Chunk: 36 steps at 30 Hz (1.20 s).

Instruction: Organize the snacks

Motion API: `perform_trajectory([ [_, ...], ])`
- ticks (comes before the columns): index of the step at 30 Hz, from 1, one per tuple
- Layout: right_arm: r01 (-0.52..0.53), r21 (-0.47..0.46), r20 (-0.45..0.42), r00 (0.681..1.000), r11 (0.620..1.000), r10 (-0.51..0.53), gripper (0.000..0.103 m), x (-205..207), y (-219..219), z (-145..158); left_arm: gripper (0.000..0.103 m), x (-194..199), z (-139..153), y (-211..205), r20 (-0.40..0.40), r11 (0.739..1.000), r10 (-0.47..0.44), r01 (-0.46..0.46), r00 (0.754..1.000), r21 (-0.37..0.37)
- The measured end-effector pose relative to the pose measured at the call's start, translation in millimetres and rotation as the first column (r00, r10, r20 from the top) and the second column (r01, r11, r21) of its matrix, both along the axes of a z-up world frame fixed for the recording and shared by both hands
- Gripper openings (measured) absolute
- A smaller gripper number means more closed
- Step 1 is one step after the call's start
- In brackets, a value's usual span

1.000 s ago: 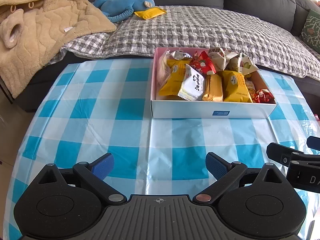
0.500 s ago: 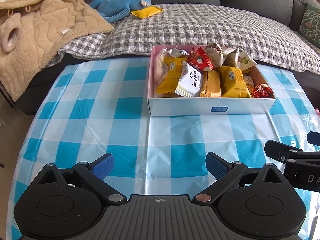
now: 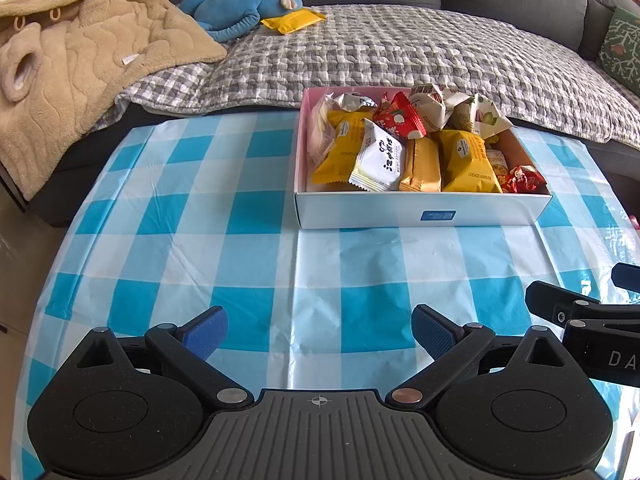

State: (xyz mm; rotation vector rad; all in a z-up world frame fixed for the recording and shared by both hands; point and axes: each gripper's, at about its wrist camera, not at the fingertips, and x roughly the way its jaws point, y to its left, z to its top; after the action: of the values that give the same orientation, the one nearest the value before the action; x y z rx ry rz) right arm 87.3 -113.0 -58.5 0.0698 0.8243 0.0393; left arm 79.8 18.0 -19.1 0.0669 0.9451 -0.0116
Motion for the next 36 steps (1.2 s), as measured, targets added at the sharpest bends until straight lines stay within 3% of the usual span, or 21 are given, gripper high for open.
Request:
perform_trajectory([
  [36,-0.003,-0.004,-0.004,1.0,1.0,0.003,0.103,0.4,-0.4,-1.5,0.1,0.7,-3.5,0.6,-0.022,1.0,0.008,-0.008,1.0,-0.008],
])
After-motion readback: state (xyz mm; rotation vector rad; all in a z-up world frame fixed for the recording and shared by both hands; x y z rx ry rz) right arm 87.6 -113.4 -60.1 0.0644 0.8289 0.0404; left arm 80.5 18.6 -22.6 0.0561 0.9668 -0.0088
